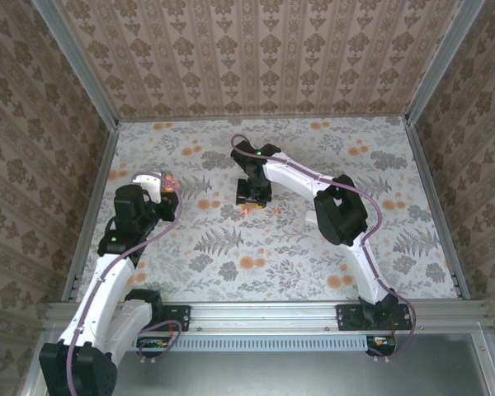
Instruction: Insert wireless bluetooth earbuds into charging case
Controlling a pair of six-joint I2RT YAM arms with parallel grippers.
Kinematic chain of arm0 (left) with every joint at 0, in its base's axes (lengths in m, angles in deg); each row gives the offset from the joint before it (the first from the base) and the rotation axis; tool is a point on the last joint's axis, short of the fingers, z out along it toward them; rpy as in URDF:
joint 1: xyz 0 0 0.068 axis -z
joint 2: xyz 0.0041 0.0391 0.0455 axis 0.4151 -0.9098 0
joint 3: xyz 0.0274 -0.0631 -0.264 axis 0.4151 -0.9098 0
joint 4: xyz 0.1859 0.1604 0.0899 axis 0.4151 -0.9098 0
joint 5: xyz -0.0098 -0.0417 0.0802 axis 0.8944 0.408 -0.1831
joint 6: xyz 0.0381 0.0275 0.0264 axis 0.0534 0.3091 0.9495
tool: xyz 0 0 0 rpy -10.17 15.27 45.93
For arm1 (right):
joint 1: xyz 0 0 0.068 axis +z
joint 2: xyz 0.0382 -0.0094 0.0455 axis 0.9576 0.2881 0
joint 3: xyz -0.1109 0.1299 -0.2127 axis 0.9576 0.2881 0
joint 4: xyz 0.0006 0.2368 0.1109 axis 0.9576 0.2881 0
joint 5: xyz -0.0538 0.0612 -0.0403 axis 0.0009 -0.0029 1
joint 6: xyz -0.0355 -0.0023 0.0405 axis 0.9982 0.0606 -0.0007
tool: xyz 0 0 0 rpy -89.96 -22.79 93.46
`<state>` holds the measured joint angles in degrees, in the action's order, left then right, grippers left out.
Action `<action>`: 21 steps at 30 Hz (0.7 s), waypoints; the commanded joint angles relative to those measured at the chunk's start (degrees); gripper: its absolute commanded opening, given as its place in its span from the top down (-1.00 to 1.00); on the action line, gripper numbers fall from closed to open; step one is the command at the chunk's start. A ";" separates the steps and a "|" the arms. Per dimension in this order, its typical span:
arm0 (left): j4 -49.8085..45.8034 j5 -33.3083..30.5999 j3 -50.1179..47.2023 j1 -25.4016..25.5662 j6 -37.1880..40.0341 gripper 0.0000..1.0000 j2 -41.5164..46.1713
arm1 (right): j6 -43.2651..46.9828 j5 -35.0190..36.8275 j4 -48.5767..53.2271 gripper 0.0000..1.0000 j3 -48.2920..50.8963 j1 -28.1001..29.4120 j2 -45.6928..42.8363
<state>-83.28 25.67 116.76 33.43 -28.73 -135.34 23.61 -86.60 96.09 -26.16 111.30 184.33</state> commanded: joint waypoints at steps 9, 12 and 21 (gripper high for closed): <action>0.91 0.41 1.42 -0.31 -0.38 0.84 0.72 | -3.60 -2.12 -0.77 0.24 -0.82 0.53 4.72; 0.83 0.41 1.44 -0.35 -0.38 0.84 0.71 | -3.35 -2.48 -0.78 0.27 -1.35 0.71 5.55; 0.59 0.24 1.53 -0.31 -0.20 0.84 0.64 | -1.78 -1.88 -0.27 0.39 -3.10 1.13 6.96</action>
<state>-83.28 25.67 116.76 33.43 -28.73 -135.34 21.14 -87.91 95.08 -27.54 111.80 189.51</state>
